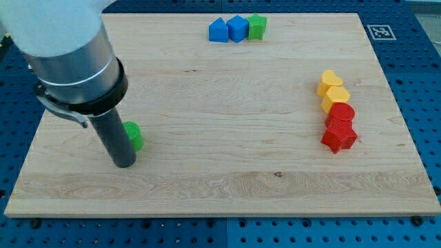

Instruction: Move the green circle to the left of the yellow heart

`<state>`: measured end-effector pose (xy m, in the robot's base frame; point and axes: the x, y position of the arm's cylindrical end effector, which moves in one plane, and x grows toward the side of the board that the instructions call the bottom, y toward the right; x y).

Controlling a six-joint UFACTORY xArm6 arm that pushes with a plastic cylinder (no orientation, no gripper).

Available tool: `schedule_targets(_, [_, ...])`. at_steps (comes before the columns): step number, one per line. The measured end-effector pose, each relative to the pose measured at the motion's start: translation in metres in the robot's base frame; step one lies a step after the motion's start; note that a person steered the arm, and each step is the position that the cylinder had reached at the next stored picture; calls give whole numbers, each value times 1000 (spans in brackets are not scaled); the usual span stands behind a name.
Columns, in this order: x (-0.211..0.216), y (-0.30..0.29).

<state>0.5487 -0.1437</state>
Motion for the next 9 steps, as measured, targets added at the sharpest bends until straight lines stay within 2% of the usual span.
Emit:
schedule_targets(4, [0,51])
schedule_targets(5, [11,51])
schedule_targets(6, [30,-1])
schedule_targets(7, [-7,-8])
schedule_targets(9, [-42,8])
